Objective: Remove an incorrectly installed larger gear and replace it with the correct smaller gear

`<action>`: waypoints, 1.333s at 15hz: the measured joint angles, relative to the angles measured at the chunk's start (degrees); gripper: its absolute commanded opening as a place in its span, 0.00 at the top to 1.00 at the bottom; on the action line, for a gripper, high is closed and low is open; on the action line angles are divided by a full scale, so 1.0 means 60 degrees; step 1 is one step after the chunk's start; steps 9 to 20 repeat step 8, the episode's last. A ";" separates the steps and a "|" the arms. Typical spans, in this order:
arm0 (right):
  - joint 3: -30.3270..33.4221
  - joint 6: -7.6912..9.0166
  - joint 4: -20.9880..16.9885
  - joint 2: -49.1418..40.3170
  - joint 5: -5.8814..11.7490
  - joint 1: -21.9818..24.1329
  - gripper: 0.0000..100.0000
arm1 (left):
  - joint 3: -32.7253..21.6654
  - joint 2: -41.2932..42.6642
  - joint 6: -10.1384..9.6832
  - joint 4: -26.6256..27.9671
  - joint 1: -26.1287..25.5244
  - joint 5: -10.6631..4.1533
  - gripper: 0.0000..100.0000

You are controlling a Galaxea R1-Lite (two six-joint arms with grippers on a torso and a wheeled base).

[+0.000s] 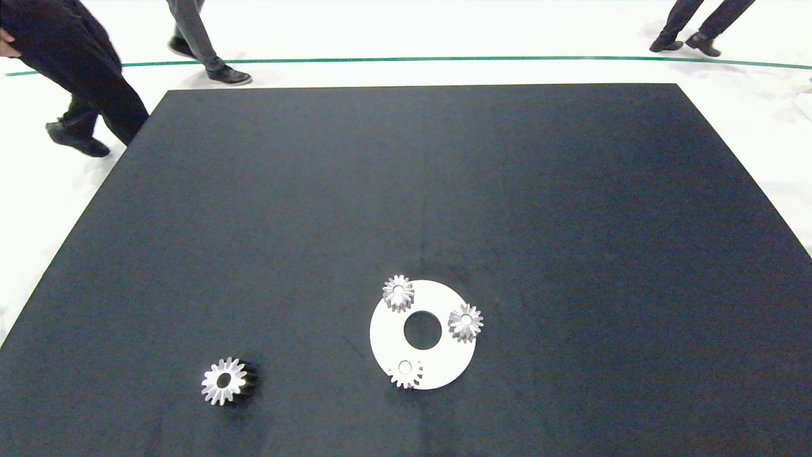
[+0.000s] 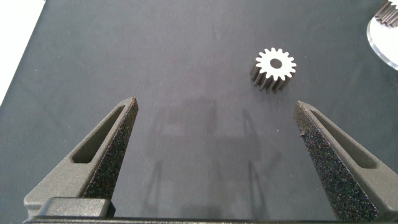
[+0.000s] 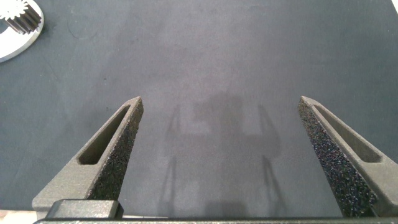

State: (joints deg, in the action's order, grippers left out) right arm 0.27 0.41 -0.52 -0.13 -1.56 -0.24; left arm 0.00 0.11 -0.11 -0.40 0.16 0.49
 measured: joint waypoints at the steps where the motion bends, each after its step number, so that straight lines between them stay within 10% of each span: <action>1: -0.0004 -0.0024 0.0000 0.0000 0.0012 0.0006 0.00 | 0.0000 0.0000 0.0002 0.0000 0.0000 0.0000 0.00; 20: -0.0033 -0.0266 0.0057 0.0004 0.0345 0.0006 0.00 | 0.0000 -0.0002 0.0006 -0.0002 0.0000 0.0006 0.00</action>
